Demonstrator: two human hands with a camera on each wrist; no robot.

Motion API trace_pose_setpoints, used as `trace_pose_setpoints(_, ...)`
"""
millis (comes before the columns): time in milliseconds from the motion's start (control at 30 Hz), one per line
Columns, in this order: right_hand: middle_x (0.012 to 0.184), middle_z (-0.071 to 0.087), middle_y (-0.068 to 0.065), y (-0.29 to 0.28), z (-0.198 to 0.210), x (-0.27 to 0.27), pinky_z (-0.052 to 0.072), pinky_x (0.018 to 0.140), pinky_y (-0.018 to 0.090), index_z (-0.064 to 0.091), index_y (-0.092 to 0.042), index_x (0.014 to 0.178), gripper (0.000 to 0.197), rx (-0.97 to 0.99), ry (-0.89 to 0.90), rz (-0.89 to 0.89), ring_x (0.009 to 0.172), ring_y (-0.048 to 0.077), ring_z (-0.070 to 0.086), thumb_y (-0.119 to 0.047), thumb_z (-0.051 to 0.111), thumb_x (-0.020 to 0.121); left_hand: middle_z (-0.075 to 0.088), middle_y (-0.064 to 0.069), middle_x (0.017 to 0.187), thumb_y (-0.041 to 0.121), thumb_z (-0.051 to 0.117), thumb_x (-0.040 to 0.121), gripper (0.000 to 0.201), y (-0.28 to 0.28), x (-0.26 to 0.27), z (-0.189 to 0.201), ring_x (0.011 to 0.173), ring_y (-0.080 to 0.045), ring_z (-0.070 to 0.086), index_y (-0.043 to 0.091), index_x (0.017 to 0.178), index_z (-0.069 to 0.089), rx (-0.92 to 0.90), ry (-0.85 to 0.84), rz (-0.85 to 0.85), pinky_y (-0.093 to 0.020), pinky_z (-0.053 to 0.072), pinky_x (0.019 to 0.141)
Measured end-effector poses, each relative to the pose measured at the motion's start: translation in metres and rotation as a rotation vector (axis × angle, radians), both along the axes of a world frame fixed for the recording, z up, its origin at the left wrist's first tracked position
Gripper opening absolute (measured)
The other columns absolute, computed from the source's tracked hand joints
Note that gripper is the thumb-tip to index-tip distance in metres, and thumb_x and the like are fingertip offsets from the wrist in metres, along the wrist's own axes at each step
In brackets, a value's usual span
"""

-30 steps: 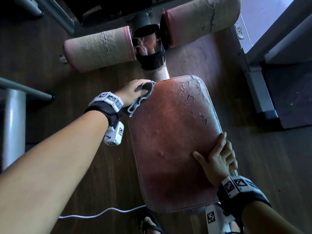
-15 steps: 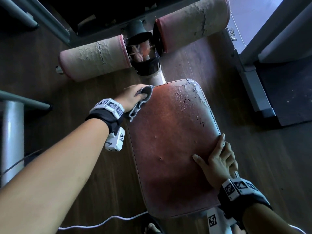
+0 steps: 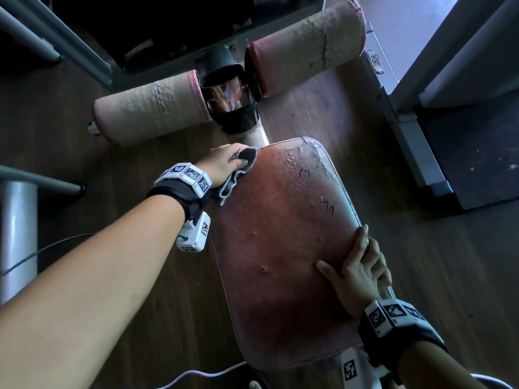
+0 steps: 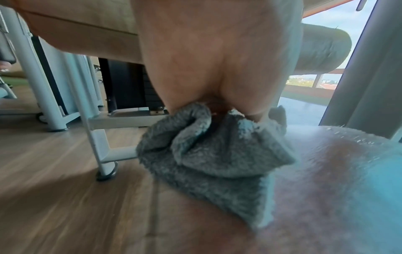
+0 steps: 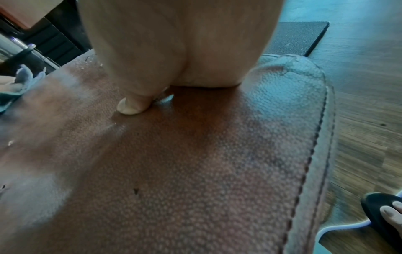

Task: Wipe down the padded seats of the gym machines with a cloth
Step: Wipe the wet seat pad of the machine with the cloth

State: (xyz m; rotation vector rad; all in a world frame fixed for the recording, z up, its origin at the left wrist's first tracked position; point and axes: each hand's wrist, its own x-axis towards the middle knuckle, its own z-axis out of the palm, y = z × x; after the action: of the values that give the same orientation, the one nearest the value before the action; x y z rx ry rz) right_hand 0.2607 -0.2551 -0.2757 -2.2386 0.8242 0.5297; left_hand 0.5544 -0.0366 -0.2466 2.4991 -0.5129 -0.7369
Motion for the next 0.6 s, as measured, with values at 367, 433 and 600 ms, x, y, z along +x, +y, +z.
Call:
trace_pose_setpoints(367, 0.153, -0.012, 0.006, 0.001, 0.008, 0.003, 0.004, 0.119, 0.054, -0.034, -0.027, 0.144, 0.117, 0.01, 0.028, 0.003, 0.145, 0.033, -0.004, -0.069, 0.054, 0.079, 0.056, -0.005, 0.131, 0.017, 0.063, 0.093, 0.046, -0.007, -0.003, 0.001, 0.121, -0.019, 0.051, 0.022, 0.137, 0.053, -0.014, -0.007, -0.015, -0.023, 0.035, 0.099)
trace_pose_setpoints(433, 0.152, -0.014, 0.004, 0.001, 0.007, 0.002, 0.003, 0.119, 0.054, -0.035, -0.028, 0.143, 0.118, 0.022, 0.022, -0.007, 0.144, 0.033, -0.005, -0.068, 0.056, 0.079, 0.058, -0.003, 0.129, 0.017, 0.062, 0.093, 0.043, -0.001, -0.003, 0.003, 0.119, -0.017, 0.053, 0.023, 0.135, 0.055, -0.01, -0.003, -0.012, -0.022, 0.035, 0.097)
trace_pose_setpoints(600, 0.151, -0.016, 0.004, 0.001, 0.002, 0.001, 0.006, 0.118, 0.056, -0.039, -0.031, 0.14, 0.117, 0.007, 0.014, 0.004, 0.146, 0.033, -0.005, -0.072, 0.051, 0.078, 0.063, 0.0, 0.126, 0.025, 0.058, 0.096, 0.037, -0.04, 0.011, 0.005, 0.116, -0.02, 0.056, 0.026, 0.133, 0.057, 0.06, 0.012, -0.062, -0.029, 0.042, 0.099)
